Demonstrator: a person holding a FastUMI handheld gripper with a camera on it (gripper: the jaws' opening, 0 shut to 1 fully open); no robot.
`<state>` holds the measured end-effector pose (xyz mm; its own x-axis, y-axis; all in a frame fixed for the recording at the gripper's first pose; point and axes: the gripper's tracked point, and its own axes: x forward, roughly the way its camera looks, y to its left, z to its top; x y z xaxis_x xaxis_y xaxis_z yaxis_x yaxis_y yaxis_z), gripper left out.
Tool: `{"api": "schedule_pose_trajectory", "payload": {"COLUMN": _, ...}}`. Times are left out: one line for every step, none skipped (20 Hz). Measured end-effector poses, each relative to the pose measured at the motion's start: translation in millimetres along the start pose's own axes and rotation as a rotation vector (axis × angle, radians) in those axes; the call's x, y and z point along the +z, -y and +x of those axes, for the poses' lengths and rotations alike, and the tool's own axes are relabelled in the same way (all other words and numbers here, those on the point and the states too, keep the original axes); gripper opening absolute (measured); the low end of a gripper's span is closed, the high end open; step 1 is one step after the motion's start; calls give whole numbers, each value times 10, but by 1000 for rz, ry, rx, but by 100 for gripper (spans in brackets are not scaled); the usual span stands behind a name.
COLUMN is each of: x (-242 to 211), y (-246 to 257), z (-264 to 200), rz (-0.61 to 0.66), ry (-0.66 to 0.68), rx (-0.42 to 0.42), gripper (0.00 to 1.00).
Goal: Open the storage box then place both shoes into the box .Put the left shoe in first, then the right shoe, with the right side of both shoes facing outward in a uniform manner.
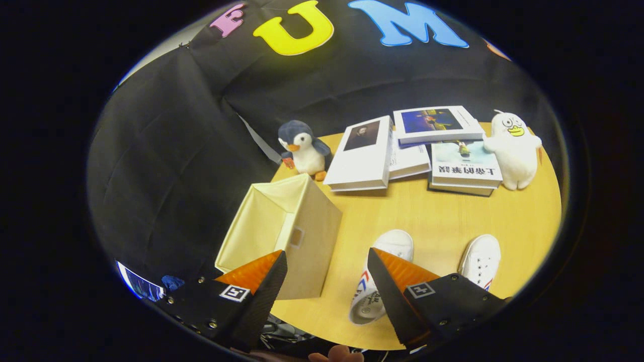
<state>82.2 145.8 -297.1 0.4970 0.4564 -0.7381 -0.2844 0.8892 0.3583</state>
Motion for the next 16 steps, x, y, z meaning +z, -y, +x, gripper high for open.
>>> {"api": "schedule_pose_trajectory", "payload": {"x": -72, "y": 88, "z": 24, "rz": 2, "ry": -21, "rx": -22, "gripper": 97}}
{"api": "schedule_pose_trajectory", "payload": {"x": -166, "y": 167, "z": 34, "rz": 5, "ry": -52, "rx": -50, "gripper": 98}}
{"api": "schedule_pose_trajectory", "payload": {"x": -275, "y": 263, "z": 25, "rz": 12, "ry": -77, "rx": -77, "gripper": 97}}
{"api": "schedule_pose_trajectory", "payload": {"x": -372, "y": 343, "z": 41, "rz": 25, "ry": -98, "rx": -97, "gripper": 98}}
{"api": "schedule_pose_trajectory", "payload": {"x": -439, "y": 391, "z": 66, "rz": 35, "ry": -118, "rx": -107, "gripper": 98}}
{"api": "schedule_pose_trajectory", "payload": {"x": -518, "y": 449, "z": 105, "rz": 45, "ry": -139, "rx": -117, "gripper": 97}}
{"api": "schedule_pose_trajectory", "payload": {"x": -585, "y": 502, "z": 131, "rz": 49, "ry": -159, "rx": -128, "gripper": 98}}
{"api": "schedule_pose_trajectory", "payload": {"x": -644, "y": 559, "z": 162, "rz": 49, "ry": -176, "rx": -140, "gripper": 97}}
{"api": "schedule_pose_trajectory", "payload": {"x": -711, "y": 617, "z": 195, "rz": 48, "ry": -194, "rx": -156, "gripper": 97}}
{"api": "schedule_pose_trajectory", "payload": {"x": -769, "y": 679, "z": 222, "rz": 42, "ry": -210, "rx": -176, "gripper": 97}}
{"api": "schedule_pose_trajectory", "payload": {"x": -832, "y": 753, "z": 242, "rz": 30, "ry": -231, "rx": -201, "gripper": 97}}
{"api": "schedule_pose_trajectory", "payload": {"x": -876, "y": 806, "z": 270, "rz": 16, "ry": -242, "rx": -219, "gripper": 97}}
{"api": "schedule_pose_trajectory", "payload": {"x": -923, "y": 853, "z": 308, "rz": 5, "ry": -254, "rx": -234, "gripper": 97}}
{"api": "schedule_pose_trajectory", "payload": {"x": -987, "y": 895, "z": 348, "rz": -5, "ry": -270, "rx": -246, "gripper": 97}}
{"api": "schedule_pose_trajectory", "payload": {"x": -1033, "y": 928, "z": 394, "rz": -7, "ry": -287, "rx": -251, "gripper": 97}}
{"api": "schedule_pose_trajectory", "payload": {"x": -1094, "y": 945, "z": 443, "rz": -7, "ry": -306, "rx": -253, "gripper": 97}}
